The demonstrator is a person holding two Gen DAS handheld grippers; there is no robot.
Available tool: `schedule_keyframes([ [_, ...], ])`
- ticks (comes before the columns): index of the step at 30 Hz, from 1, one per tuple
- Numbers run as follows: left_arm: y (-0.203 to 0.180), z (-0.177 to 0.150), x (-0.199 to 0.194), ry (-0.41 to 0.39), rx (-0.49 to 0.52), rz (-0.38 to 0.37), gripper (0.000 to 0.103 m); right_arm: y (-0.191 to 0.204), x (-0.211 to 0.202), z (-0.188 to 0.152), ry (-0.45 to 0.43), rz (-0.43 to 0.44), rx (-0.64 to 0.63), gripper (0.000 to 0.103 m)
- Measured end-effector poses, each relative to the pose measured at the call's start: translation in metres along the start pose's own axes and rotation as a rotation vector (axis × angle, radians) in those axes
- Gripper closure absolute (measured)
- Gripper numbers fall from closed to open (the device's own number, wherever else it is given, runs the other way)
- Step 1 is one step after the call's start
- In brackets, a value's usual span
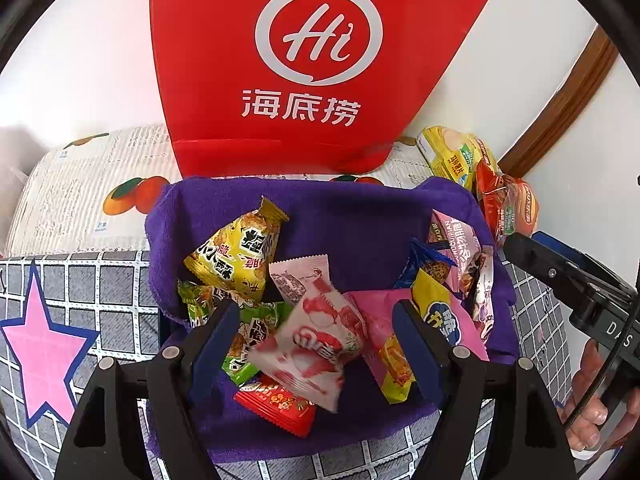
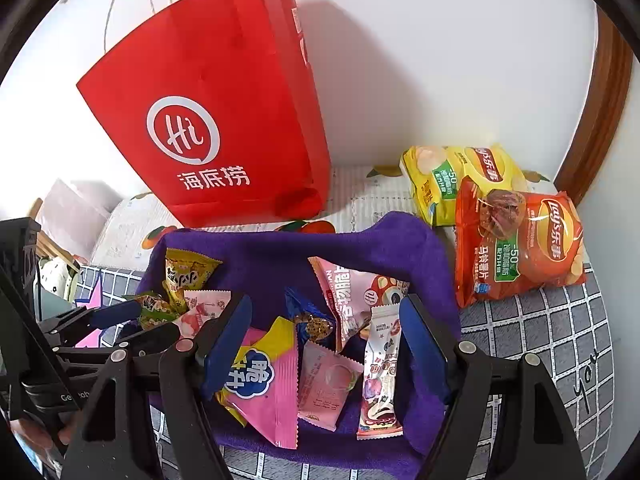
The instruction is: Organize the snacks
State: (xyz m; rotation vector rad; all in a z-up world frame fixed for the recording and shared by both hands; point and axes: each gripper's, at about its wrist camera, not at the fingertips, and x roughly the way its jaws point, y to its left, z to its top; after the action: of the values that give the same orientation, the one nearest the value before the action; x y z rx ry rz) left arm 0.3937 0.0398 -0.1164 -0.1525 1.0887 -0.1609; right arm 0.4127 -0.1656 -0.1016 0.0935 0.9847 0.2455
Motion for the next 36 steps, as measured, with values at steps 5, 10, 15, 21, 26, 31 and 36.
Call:
schedule_keyframes([
  [5, -0.001, 0.000, -0.005, -0.012, 0.009, 0.016, 0.026, 0.004, -0.002, 0.000, -0.007, -0.012, -0.017, 0.026],
  [10, 0.001, 0.001, -0.012, -0.020, 0.025, 0.016, 0.026, 0.009, -0.002, -0.001, -0.004, -0.010, -0.027, 0.026],
  [15, 0.006, 0.003, -0.021, -0.037, 0.022, 0.032, 0.026, 0.016, -0.001, -0.002, 0.007, 0.017, -0.036, 0.027],
  [21, 0.009, 0.005, -0.026, -0.041, 0.012, 0.033, 0.026, 0.024, -0.006, -0.004, 0.006, 0.032, -0.039, 0.027],
  [26, 0.010, 0.005, -0.029, -0.042, 0.003, 0.029, 0.025, 0.028, -0.018, -0.004, -0.023, 0.004, -0.044, 0.027],
  [31, 0.001, 0.003, -0.034, -0.064, 0.027, 0.073, 0.025, 0.031, -0.031, -0.010, -0.038, -0.028, -0.051, 0.027],
  [36, -0.017, -0.001, -0.048, -0.115, 0.064, 0.094, 0.025, 0.023, -0.061, -0.032, -0.041, -0.032, -0.020, 0.027],
])
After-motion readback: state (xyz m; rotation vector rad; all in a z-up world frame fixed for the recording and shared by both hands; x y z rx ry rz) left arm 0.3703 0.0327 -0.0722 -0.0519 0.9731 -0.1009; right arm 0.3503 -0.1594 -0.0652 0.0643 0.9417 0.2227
